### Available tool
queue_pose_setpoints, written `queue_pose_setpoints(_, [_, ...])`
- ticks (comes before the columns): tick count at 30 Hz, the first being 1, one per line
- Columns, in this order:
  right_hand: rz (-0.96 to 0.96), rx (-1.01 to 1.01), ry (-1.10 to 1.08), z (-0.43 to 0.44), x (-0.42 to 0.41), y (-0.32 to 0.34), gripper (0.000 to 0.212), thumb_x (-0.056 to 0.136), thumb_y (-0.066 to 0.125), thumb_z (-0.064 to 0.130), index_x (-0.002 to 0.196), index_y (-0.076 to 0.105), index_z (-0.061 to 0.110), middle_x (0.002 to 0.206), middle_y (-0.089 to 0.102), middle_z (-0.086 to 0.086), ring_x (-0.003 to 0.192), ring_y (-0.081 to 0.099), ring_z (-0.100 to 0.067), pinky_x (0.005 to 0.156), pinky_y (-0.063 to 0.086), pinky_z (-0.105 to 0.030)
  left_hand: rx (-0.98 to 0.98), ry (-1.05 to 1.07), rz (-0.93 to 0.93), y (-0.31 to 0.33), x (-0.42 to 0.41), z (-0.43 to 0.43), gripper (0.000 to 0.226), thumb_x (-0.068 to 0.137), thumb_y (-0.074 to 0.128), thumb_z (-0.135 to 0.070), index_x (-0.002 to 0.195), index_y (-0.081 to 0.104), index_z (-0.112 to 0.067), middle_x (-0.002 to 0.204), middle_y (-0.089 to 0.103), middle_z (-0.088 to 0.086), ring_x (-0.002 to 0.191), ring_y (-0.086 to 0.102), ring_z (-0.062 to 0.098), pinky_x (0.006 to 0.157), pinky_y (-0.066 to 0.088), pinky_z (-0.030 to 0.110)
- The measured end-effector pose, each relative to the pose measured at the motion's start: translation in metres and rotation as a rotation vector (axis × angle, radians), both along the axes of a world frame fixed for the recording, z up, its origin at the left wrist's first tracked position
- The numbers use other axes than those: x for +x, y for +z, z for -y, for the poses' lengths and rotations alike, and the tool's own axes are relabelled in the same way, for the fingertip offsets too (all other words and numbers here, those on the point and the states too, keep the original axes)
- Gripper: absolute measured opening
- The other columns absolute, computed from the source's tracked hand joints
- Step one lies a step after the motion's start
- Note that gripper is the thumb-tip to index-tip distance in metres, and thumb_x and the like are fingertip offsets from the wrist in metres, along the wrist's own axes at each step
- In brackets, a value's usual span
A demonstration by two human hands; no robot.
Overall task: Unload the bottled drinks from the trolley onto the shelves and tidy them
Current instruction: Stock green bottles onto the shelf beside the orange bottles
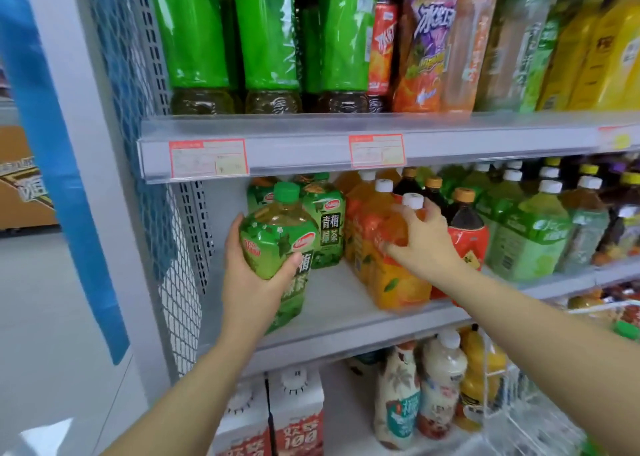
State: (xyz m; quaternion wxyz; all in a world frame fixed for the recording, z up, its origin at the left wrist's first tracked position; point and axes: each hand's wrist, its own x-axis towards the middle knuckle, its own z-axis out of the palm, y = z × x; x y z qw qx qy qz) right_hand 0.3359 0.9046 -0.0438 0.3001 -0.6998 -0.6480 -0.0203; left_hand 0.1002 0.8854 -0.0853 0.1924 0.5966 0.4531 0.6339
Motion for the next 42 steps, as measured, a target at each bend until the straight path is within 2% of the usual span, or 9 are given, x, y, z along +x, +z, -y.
queue_pose_setpoints(5, [0.117, 0.111, -0.091, -0.010, -0.011, -0.021, 0.062, 0.078, 0.066, 0.037, 0.135, 0.042, 0.027, 0.139, 0.030, -0.019, 0.129, 0.028, -0.040, 0.105, 0.028, -0.048, -0.068, 0.039, 0.064, -0.007, -0.009, -0.025, 0.087, 0.078, 0.074, -0.020, 0.147, 0.020, -0.025, 0.142, 0.037, -0.002, 0.119, 0.035, -0.001, 0.101, 0.028, 0.019])
queue_pose_setpoints(13, [0.143, 0.239, -0.069, -0.018, -0.006, -0.032, 0.063, 0.071, 0.073, 0.033, 0.128, 0.050, 0.022, 0.133, 0.037, -0.024, 0.124, 0.034, -0.044, 0.101, 0.030, -0.053, -0.155, -0.051, -0.001, -0.021, -0.020, -0.068, 0.087, 0.082, 0.069, -0.028, 0.147, 0.012, -0.026, 0.137, 0.046, 0.000, 0.123, 0.046, 0.014, 0.103, 0.039, 0.041])
queue_pose_setpoints(16, [0.172, 0.249, -0.071, -0.019, -0.005, -0.034, 0.064, 0.070, 0.073, 0.033, 0.128, 0.050, 0.022, 0.133, 0.037, -0.024, 0.122, 0.035, -0.044, 0.099, 0.032, -0.053, -0.206, -0.020, -0.085, -0.017, -0.024, -0.091, 0.094, 0.078, 0.071, -0.041, 0.148, 0.010, -0.027, 0.140, 0.038, 0.008, 0.129, 0.040, 0.023, 0.108, 0.033, 0.049])
queue_pose_setpoints(19, [0.187, 0.247, -0.071, -0.020, -0.003, -0.035, 0.065, 0.068, 0.074, 0.034, 0.127, 0.050, 0.021, 0.131, 0.038, -0.025, 0.119, 0.038, -0.045, 0.096, 0.035, -0.054, -0.352, 0.106, -0.182, -0.007, -0.019, -0.109, 0.096, 0.083, 0.065, -0.041, 0.150, 0.000, -0.024, 0.141, 0.020, 0.020, 0.134, 0.024, 0.037, 0.113, 0.020, 0.046])
queue_pose_setpoints(23, [0.197, 0.223, -0.074, -0.019, -0.002, -0.035, 0.066, 0.070, 0.072, 0.037, 0.129, 0.048, 0.023, 0.132, 0.038, -0.024, 0.121, 0.037, -0.044, 0.098, 0.033, -0.053, -0.447, 0.144, -0.227, 0.005, -0.009, -0.124, 0.092, 0.087, 0.060, -0.040, 0.150, -0.004, -0.019, 0.145, 0.014, 0.021, 0.134, 0.026, 0.043, 0.112, 0.024, 0.049])
queue_pose_setpoints(34, [0.223, 0.231, -0.050, -0.020, 0.002, -0.037, 0.067, 0.071, 0.073, 0.043, 0.131, 0.048, 0.022, 0.138, 0.034, -0.027, 0.125, 0.035, -0.045, 0.100, 0.033, -0.054, -0.447, 0.143, -0.246, 0.009, -0.002, -0.134, 0.078, 0.091, 0.058, -0.026, 0.149, 0.007, -0.014, 0.142, 0.022, 0.019, 0.128, 0.037, 0.040, 0.106, 0.033, 0.047])
queue_pose_setpoints(36, [0.225, 0.173, 0.000, -0.018, 0.004, -0.033, 0.074, 0.074, 0.070, 0.049, 0.138, 0.040, 0.026, 0.147, 0.021, -0.026, 0.135, 0.023, -0.043, 0.108, 0.025, -0.053, -0.403, 0.198, -0.283, 0.009, 0.001, -0.121, 0.077, 0.091, 0.057, -0.026, 0.149, 0.009, -0.013, 0.144, 0.019, 0.016, 0.129, 0.032, 0.039, 0.102, 0.036, 0.047])
queue_pose_setpoints(39, [0.164, 0.048, 0.179, -0.004, 0.017, -0.018, 0.070, 0.081, 0.063, 0.049, 0.142, 0.034, 0.031, 0.154, 0.009, -0.018, 0.143, 0.008, -0.033, 0.115, 0.015, -0.042, -0.155, 0.273, -0.341, 0.007, 0.022, -0.089, 0.060, 0.090, 0.056, -0.023, 0.144, 0.029, -0.016, 0.140, 0.029, 0.012, 0.125, 0.037, 0.033, 0.098, 0.041, 0.046])
queue_pose_setpoints(42, [0.063, -0.033, 0.349, 0.024, 0.047, 0.007, 0.043, 0.087, 0.062, 0.034, 0.129, 0.054, 0.025, 0.148, 0.031, -0.008, 0.138, 0.028, -0.017, 0.106, 0.023, -0.018, 0.112, 0.086, -0.422, 0.003, 0.068, -0.051, 0.034, 0.091, 0.049, -0.024, 0.124, 0.055, -0.019, 0.122, 0.053, 0.002, 0.110, 0.053, 0.021, 0.091, 0.046, 0.040])
